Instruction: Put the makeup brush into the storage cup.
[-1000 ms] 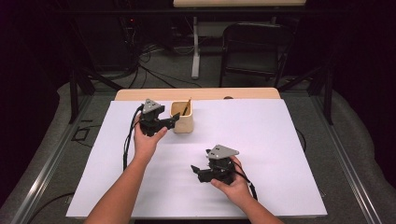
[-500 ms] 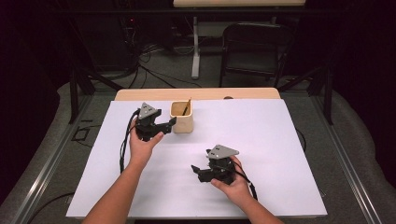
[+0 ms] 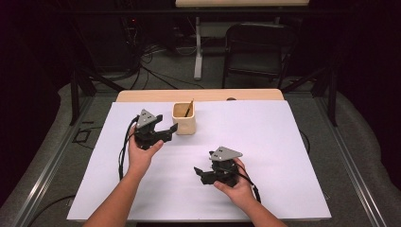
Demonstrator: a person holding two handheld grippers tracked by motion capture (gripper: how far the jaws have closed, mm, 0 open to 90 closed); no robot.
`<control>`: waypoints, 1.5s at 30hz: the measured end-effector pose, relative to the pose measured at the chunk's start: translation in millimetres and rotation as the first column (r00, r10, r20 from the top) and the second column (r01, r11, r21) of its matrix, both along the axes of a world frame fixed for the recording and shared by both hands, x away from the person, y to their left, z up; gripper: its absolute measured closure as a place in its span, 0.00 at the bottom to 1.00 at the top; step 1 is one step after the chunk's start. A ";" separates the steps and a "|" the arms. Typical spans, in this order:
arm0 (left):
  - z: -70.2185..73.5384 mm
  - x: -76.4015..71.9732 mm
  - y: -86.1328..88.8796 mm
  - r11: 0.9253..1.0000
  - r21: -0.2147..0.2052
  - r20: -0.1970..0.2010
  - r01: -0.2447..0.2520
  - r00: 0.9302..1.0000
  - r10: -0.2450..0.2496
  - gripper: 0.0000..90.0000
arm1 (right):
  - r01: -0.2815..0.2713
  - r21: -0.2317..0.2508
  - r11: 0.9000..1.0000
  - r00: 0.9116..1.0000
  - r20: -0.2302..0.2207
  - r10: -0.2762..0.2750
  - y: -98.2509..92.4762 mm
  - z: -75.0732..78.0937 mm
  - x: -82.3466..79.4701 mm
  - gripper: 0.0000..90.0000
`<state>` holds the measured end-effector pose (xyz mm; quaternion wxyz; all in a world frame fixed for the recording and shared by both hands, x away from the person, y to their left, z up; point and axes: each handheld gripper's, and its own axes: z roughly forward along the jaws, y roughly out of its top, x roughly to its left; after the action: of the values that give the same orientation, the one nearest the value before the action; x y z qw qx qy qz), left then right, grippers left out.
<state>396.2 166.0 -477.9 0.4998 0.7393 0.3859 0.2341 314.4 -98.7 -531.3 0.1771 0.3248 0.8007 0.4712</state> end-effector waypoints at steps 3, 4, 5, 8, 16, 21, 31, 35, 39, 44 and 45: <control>-2.4 -12.7 3.4 1.000 -0.005 0.004 0.015 1.000 -0.015 0.31 | 0.001 -0.001 1.000 1.000 0.000 -0.001 -0.1 0.0 -0.2 0.22; -2.4 -12.7 3.4 1.000 -0.005 0.004 0.015 1.000 -0.015 0.31 | 0.001 -0.001 1.000 1.000 0.000 -0.001 -0.1 0.0 -0.2 0.22; -2.4 -12.7 3.4 1.000 -0.005 0.004 0.015 1.000 -0.015 0.31 | 0.003 -0.003 1.000 1.000 0.000 -0.003 -0.5 0.2 -0.4 0.22; -2.4 -12.7 3.4 1.000 -0.005 0.004 0.015 1.000 -0.015 0.31 | 0.003 -0.003 1.000 1.000 0.000 -0.003 -0.5 0.2 -0.4 0.22; -6.0 -25.1 8.0 0.999 -0.004 0.002 0.034 0.999 -0.034 0.31 | 0.006 -0.005 1.000 1.000 0.002 -0.006 -0.8 0.3 -0.9 0.22; -9.9 -34.3 12.0 0.999 -0.005 -0.001 0.032 0.999 -0.032 0.31 | 0.008 -0.006 1.000 1.000 -0.001 -0.008 -1.1 0.0 -1.1 0.22; -24.6 -55.8 22.9 1.000 0.006 -0.006 0.024 1.000 -0.024 0.32 | 0.012 -0.008 1.000 1.000 0.000 -0.012 -1.6 0.6 -1.8 0.22; -30.6 -62.8 27.0 1.000 0.003 -0.018 0.026 0.999 -0.026 0.32 | 0.012 -0.009 1.000 1.000 0.001 -0.012 -1.6 0.6 -1.7 0.22; -36.5 -69.2 29.5 0.999 0.003 -0.019 0.034 0.999 -0.034 0.32 | 0.012 -0.010 1.000 1.000 0.002 -0.012 -1.1 0.4 -1.9 0.22; -42.1 -74.1 32.0 0.999 0.011 -0.013 0.046 0.999 -0.045 0.32 | 0.016 -0.009 1.000 1.000 0.001 -0.016 -1.9 0.6 -1.6 0.22; -44.8 -75.9 33.8 0.999 0.013 -0.013 0.047 0.999 -0.047 0.32 | 0.015 -0.009 1.000 1.000 0.001 -0.015 -1.9 0.6 -1.6 0.22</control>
<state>320.3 199.8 -522.8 0.4980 0.7528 0.3700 0.2201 312.7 -100.6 -530.7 0.1825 0.3299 0.8004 0.4662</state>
